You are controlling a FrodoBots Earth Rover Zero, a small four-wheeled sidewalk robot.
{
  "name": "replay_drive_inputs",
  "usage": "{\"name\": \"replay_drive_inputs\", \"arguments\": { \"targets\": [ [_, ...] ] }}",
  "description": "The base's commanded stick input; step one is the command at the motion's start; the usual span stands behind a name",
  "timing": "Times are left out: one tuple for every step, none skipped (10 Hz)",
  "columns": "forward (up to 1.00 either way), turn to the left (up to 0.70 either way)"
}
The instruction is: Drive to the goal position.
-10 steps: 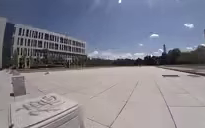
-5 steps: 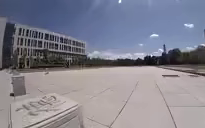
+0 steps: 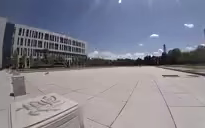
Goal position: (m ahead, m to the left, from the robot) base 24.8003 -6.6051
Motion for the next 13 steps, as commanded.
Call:
{"name": "replay_drive_inputs", "arguments": {
  "targets": [
    [0.06, 0.0],
    [0.06, 0.0],
    [0.06, 0.0],
    [0.06, 0.0],
    [0.06, 0.0],
    [0.06, 0.0],
    [0.06, 0.0],
    [0.06, 0.0],
    [0.06, 0.0],
    [0.06, 0.0],
    [0.06, 0.0],
    [0.06, 0.0],
    [0.06, 0.0]
  ]
}}
